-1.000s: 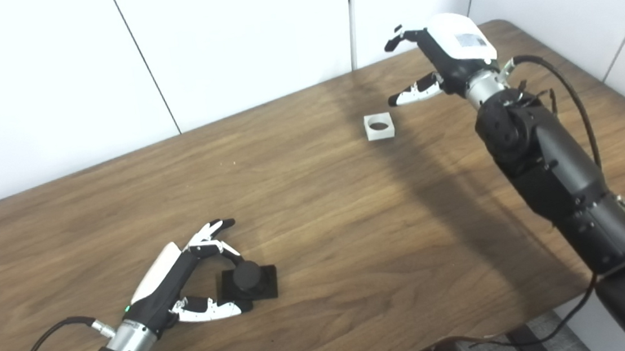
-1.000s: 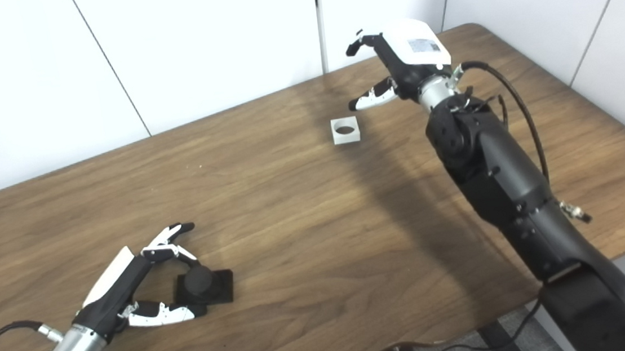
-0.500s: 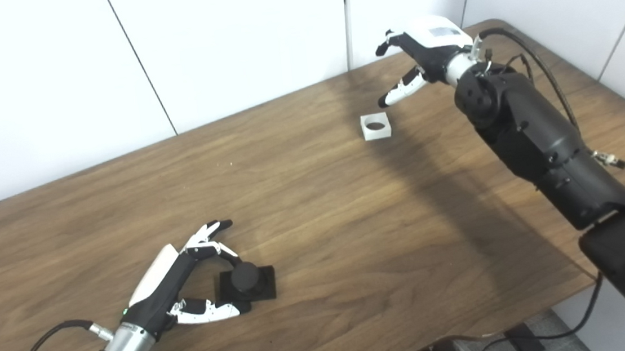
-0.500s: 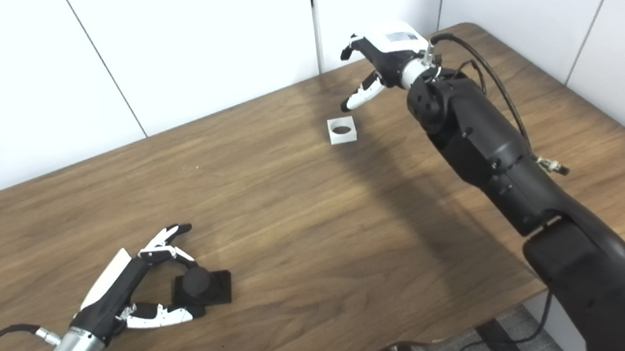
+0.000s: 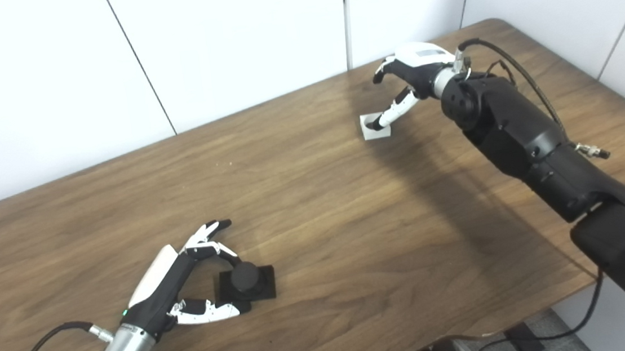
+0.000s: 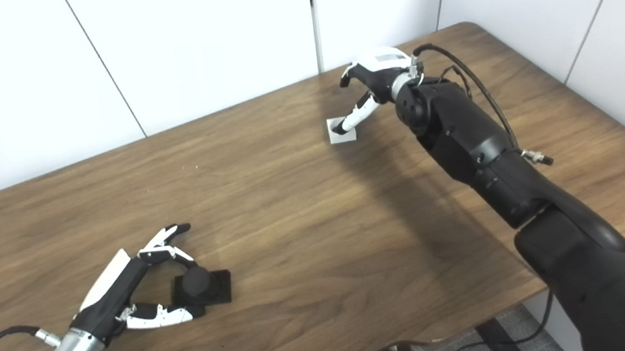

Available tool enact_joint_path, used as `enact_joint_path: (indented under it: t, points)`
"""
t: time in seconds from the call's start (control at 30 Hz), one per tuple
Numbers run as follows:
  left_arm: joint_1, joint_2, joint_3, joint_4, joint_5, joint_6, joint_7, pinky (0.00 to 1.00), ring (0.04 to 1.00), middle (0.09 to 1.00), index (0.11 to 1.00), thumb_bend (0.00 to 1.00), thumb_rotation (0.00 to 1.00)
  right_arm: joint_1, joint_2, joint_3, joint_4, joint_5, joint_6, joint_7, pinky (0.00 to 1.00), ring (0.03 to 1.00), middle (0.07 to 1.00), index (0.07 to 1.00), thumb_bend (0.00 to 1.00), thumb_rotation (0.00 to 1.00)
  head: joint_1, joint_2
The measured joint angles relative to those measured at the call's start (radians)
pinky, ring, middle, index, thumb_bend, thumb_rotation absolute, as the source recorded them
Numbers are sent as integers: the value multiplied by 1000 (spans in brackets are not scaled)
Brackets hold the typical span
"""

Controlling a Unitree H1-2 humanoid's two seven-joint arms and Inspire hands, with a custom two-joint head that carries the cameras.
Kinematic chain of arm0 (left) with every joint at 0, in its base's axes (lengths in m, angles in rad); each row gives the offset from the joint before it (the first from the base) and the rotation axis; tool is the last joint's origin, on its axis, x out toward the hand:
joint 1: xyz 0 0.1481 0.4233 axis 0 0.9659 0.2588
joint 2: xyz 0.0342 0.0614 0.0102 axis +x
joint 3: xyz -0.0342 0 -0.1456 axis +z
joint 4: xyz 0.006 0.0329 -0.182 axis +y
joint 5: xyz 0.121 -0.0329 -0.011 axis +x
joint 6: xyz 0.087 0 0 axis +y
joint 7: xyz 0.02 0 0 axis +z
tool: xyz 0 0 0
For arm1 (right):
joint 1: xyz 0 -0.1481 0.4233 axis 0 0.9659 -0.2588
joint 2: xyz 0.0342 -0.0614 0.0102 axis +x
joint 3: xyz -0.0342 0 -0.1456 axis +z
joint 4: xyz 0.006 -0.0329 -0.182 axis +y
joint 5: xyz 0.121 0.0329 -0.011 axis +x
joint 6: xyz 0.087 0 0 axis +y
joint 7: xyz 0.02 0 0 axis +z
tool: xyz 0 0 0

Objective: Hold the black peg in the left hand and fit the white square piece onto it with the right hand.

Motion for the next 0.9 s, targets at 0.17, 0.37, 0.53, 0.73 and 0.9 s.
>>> enact_joint_path:
  t: [0.17, 0.37, 0.53, 0.73, 0.9]
  points:
    - [2, -3, 2, 0, 5, 0, 3, 984, 1000, 957, 491, 519, 60, 0, 8, 21, 0, -1, 3, 0, 905, 948, 947, 815, 766, 433, 5, 5]
    - [3, -4, 2, 0, 6, 0, 3, 994, 1000, 958, 491, 519, 60, 7, 28, 41, 0, -2, 6, 0, 914, 947, 944, 816, 753, 434, 9, 11]
    - [4, -4, 3, 0, 6, 0, 3, 986, 1000, 957, 490, 518, 61, 34, 30, 46, 14, -2, 1, -11, 912, 941, 935, 812, 741, 434, 15, 17]
    - [7, -4, 8, -6, 11, 1, 3, 980, 1000, 957, 491, 518, 63, 41, 32, 49, 25, 5, -2, -48, 904, 933, 926, 798, 743, 422, 15, 25]
    - [10, -4, 13, -10, 14, 3, 2, 971, 1000, 960, 491, 518, 62, 40, 32, 59, 40, 5, -19, -81, 913, 933, 921, 782, 735, 417, 23, 26]
